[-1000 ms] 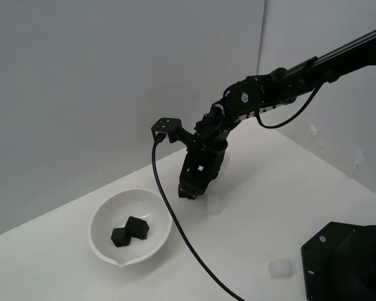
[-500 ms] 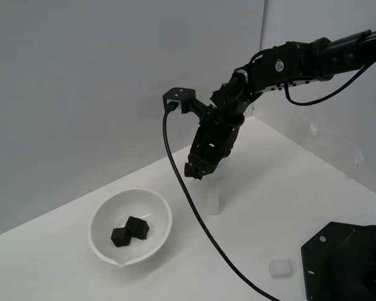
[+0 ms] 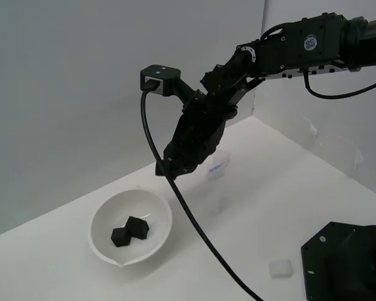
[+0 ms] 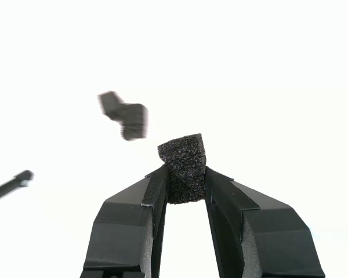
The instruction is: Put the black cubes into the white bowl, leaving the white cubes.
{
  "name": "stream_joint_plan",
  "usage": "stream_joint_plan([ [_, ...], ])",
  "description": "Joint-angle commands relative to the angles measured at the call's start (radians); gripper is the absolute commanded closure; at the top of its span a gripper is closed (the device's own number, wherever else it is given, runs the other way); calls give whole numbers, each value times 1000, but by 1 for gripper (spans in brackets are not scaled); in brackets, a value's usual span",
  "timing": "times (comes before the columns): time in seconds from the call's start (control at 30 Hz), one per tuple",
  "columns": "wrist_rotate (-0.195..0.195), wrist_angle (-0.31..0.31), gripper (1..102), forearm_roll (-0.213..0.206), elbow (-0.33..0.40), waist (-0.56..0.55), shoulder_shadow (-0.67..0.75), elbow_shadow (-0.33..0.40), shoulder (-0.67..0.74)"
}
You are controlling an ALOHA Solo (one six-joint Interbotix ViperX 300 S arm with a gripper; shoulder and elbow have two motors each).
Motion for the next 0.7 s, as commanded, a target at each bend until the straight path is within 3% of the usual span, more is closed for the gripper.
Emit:
stream_joint_plan([
  [0.0,11,3,82,-48,-34,-38,26,-41,18],
  [0.5,11,-6,82,-172,-77,-152,-48,-81,-57],
  [0.57,14,-6,72,-199,-77,-155,-48,-81,-58],
  [0.67,14,-6,28,-219,-77,-158,-52,-81,-61],
])
